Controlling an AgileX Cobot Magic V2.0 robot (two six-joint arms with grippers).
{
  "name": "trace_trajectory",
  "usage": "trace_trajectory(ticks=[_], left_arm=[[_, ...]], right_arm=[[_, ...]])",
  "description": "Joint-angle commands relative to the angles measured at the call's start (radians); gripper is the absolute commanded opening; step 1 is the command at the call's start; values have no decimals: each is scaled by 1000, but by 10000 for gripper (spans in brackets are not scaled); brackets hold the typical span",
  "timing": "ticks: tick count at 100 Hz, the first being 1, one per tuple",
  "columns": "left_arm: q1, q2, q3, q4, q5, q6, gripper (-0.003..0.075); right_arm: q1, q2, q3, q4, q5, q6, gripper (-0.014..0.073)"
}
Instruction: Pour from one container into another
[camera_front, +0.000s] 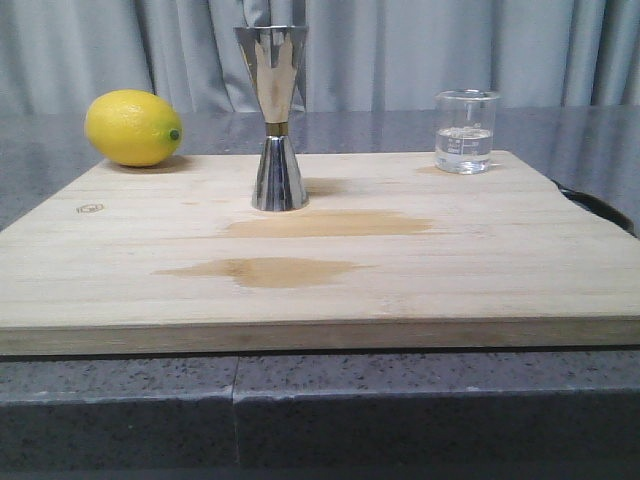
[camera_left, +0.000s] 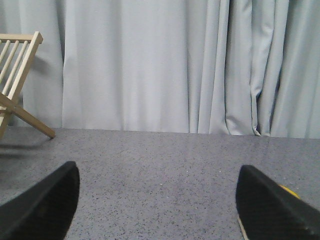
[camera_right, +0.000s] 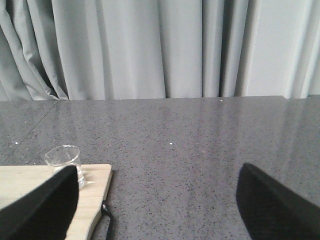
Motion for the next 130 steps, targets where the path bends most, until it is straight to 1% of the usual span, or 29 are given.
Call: trace_trajectory(ticks=[1, 9, 16, 20, 32, 39, 44, 48, 65, 74, 75, 76, 83, 93, 98, 105, 121, 130], left_arm=[[2, 27, -48, -9, -32, -5, 549], [2, 62, -89, -9, 83, 1, 530], [2, 110, -140, -9, 193, 35, 516], [2, 143, -167, -9, 239, 67, 511], [2, 246, -257, -89, 385, 190, 511], [2, 310, -294, -194, 439, 307, 511], [2, 354, -304, -305, 454, 408, 511], [2, 392, -306, -389, 459, 516, 511], [2, 540, -306, -708, 474, 816, 511], [2, 616, -306, -876, 494, 1009, 511], [2, 627, -306, -918, 499, 1036, 511], [2, 632, -306, -918, 499, 1051, 511], [2, 685, -306, -1072, 532, 1212, 511], [2, 756, -306, -1242, 608, 1407, 511], [2, 791, -306, -1312, 655, 1516, 511], [2, 840, -306, -1396, 727, 1629, 511], [-3, 953, -306, -1559, 894, 1814, 511], [-25, 1011, -306, -1621, 957, 1913, 511]], right_arm=[[-1, 19, -33, 7, -71, 1, 563], [-1, 33, -41, 9, -38, 1, 563], [-1, 54, -52, 9, 7, 1, 563], [-1, 67, -59, 9, 23, 1, 563], [-1, 103, -62, 9, 32, 1, 563], [-1, 119, -62, 9, 32, 1, 563], [-1, 128, -62, 9, 32, 1, 563], [-1, 134, -62, 9, 32, 1, 563], [-1, 138, -62, 9, 28, 1, 563], [-1, 138, -62, 9, 28, 1, 563], [-1, 138, -62, 9, 28, 1, 563], [-1, 138, -62, 9, 28, 1, 563], [-1, 138, -62, 9, 28, 1, 563], [-1, 138, -62, 9, 28, 1, 563], [-1, 138, -62, 9, 28, 1, 563], [-1, 138, -62, 9, 28, 1, 563], [-1, 138, -62, 9, 28, 1, 563], [-1, 138, -62, 9, 28, 1, 563]])
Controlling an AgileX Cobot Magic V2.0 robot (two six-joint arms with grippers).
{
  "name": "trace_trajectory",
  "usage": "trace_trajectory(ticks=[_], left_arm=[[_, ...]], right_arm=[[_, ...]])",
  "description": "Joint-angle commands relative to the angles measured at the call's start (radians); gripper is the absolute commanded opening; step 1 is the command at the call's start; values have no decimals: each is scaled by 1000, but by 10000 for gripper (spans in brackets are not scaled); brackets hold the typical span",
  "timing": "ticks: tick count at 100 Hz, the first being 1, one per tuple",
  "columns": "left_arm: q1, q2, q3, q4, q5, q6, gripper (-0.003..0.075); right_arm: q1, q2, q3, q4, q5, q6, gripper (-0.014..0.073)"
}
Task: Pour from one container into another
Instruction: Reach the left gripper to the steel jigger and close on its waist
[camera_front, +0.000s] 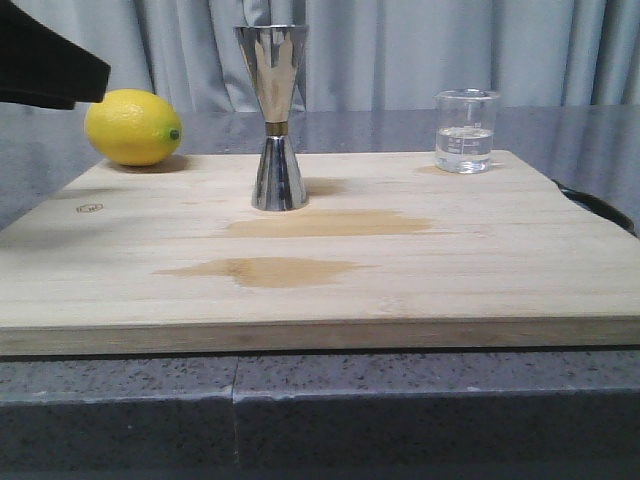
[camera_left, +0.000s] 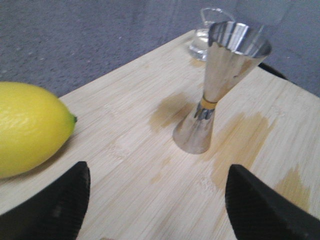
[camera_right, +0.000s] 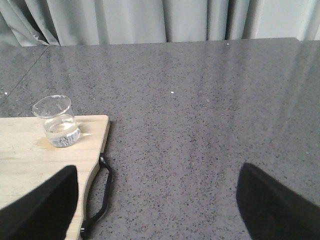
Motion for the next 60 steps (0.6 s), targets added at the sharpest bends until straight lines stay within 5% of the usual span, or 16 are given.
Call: trace_trajectory(ticks=[1, 34, 60], left_arm=[[-26, 23, -31, -142, 109, 109, 511], [-176, 158, -40, -368, 128, 382, 511], [-255, 251, -137, -368, 128, 391, 511]], right_arm=[[-1, 14, -37, -1, -79, 0, 563], [-1, 14, -37, -1, -79, 0, 563], [-1, 14, -37, -1, -79, 0, 563]])
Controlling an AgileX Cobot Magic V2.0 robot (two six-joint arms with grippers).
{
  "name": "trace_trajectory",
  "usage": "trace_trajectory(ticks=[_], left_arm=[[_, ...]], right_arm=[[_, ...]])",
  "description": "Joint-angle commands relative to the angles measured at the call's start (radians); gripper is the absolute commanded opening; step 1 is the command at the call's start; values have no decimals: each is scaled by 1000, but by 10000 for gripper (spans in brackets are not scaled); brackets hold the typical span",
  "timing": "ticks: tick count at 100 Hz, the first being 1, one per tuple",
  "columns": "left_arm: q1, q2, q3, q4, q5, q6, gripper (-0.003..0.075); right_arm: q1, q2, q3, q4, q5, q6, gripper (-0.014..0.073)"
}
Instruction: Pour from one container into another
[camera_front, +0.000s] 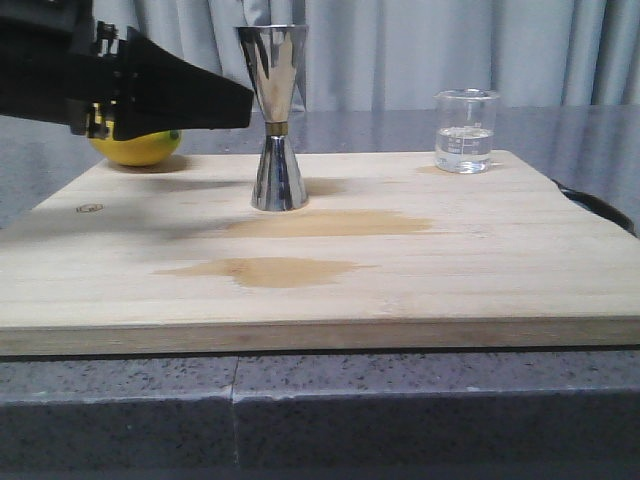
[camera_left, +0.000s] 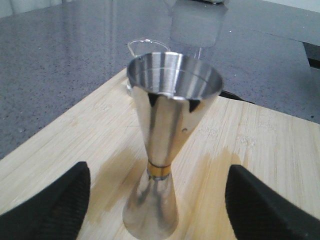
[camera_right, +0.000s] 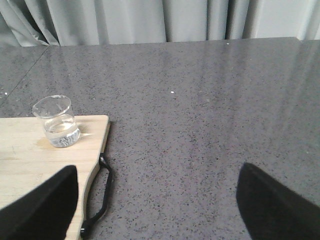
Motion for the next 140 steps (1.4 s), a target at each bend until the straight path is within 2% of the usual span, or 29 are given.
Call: trace_trajectory(ticks=[1, 49, 73, 88, 101, 140], left_arm=[[-26, -2, -60, -83, 63, 4, 511], [-106, 115, -181, -83, 75, 4, 504], [-107, 118, -183, -83, 104, 4, 339], [-107, 118, -187, -83, 138, 4, 272], [-107, 118, -207, -83, 185, 4, 262], [-107, 118, -213, -83, 210, 4, 262]], right_arm=[[-1, 14, -37, -1, -79, -2, 563], [-1, 14, -37, -1, -77, -2, 563], [-1, 14, -37, -1, -77, -2, 563], [-1, 14, -37, -1, -77, -2, 563], [-1, 14, -37, -1, -77, -2, 563], [-1, 14, -37, -1, -77, -2, 563]])
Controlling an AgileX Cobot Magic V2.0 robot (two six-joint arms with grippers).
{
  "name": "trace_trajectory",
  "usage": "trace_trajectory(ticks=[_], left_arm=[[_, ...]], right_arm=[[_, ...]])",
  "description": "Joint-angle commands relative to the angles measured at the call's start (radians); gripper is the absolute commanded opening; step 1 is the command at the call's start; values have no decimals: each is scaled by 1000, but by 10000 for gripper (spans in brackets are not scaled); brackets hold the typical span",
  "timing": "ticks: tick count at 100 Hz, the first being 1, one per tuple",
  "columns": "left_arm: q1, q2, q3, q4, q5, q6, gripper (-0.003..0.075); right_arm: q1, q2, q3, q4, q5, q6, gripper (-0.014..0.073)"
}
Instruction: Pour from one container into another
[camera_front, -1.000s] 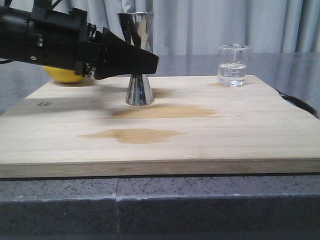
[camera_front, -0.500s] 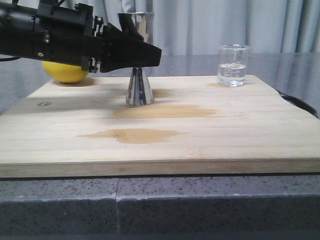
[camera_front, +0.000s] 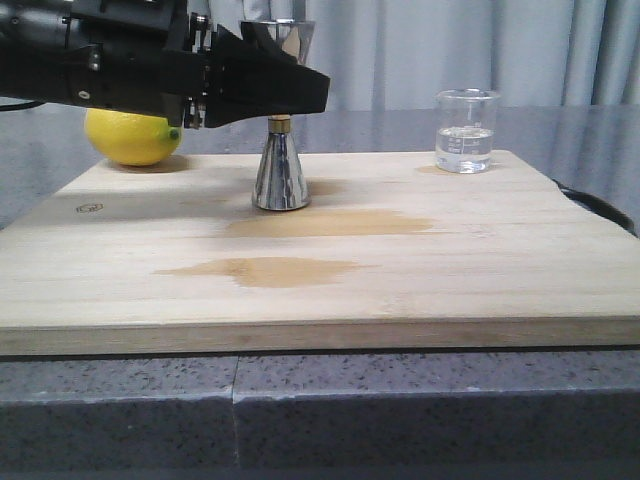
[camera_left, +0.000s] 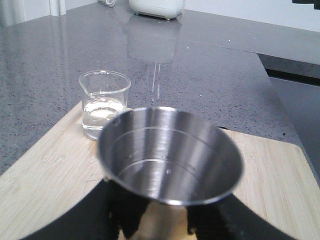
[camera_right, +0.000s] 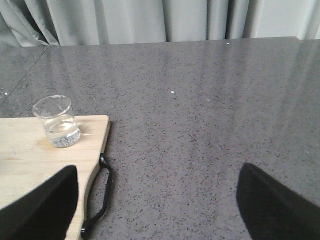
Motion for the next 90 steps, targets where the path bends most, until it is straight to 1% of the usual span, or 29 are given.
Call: trace_trajectory(ticks=[1, 26, 35, 61, 73, 90], left_arm=[[-11, -39, -37, -76, 120, 2, 262], [-12, -39, -92, -76, 120, -2, 262], [-13, -39, -111, -76, 120, -45, 262], [-16, -39, -143, -76, 120, -66, 262], [-16, -39, -143, -76, 120, -66, 262], [-16, -39, -143, -76, 108, -66, 262]], right_arm=[[-1, 14, -37, -1, -77, -4, 563], [-1, 14, -37, -1, -79, -4, 563], [-1, 14, -37, 1, -79, -4, 563], [11, 27, -52, 19, -143, -12, 563], [57, 79, -98, 19, -131, -46, 563], [167, 203, -191, 19, -93, -108, 563]])
